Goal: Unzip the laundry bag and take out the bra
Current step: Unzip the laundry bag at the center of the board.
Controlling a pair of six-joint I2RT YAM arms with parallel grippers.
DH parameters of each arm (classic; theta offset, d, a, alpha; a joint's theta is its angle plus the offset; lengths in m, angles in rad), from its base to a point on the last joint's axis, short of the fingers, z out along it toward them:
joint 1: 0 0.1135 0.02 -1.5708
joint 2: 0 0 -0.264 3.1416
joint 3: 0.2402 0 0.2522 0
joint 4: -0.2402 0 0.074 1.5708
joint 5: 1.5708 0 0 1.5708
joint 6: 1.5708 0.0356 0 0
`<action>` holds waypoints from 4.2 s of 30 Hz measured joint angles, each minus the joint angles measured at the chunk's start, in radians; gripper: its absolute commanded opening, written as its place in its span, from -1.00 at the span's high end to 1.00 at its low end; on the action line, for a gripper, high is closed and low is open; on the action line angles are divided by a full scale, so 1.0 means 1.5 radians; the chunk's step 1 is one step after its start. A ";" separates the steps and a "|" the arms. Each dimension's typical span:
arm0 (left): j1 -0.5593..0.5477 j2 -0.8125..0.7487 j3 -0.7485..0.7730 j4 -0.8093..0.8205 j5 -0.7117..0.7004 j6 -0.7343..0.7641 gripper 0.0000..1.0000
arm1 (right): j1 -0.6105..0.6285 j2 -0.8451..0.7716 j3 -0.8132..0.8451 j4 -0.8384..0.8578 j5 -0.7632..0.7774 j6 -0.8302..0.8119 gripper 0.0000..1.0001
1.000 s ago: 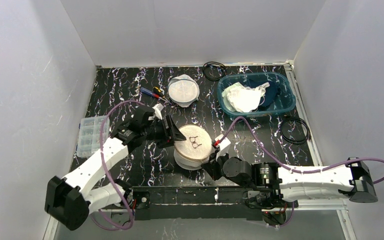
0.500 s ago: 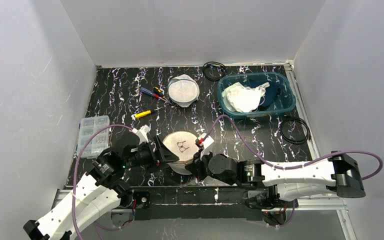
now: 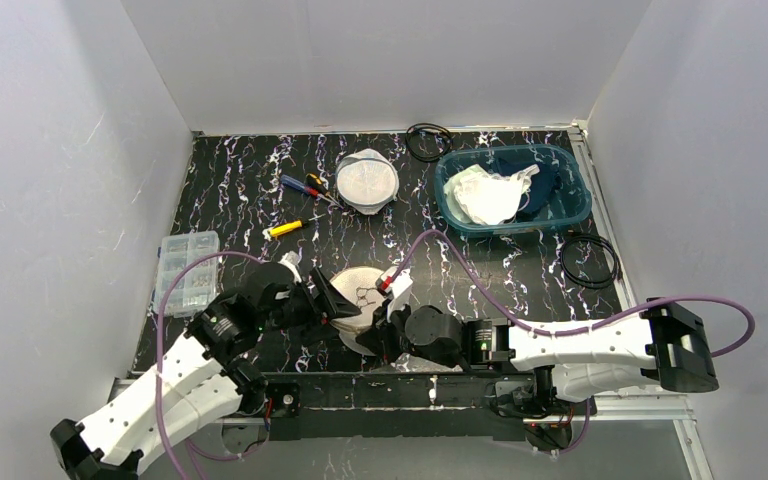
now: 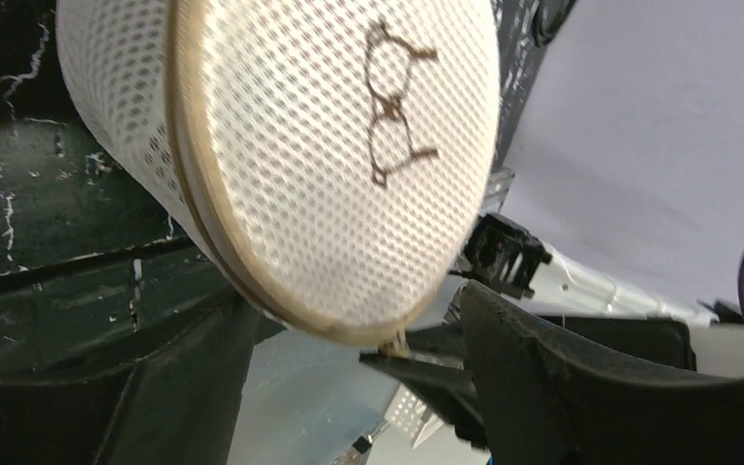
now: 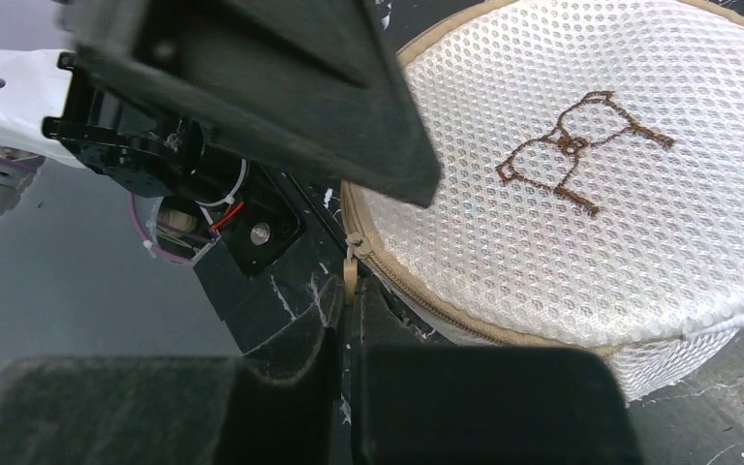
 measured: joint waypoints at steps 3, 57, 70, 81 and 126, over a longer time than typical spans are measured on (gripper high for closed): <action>0.000 0.032 0.000 0.011 -0.023 -0.012 -0.05 | 0.000 0.000 0.000 0.003 -0.007 0.003 0.97; 0.053 0.127 0.028 0.069 -0.017 0.056 -0.15 | 0.001 -0.148 -0.067 -0.180 0.151 0.076 0.97; 0.050 0.013 0.052 0.002 0.079 0.068 -0.47 | 0.001 -0.071 -0.030 -0.136 0.072 0.054 0.97; 0.031 0.053 0.053 -0.012 0.096 0.071 -0.47 | 0.001 -0.042 -0.004 -0.084 0.020 0.037 0.97; 0.027 0.111 0.049 0.041 0.023 0.113 0.03 | 0.001 -0.238 -0.289 0.055 0.103 0.407 -0.97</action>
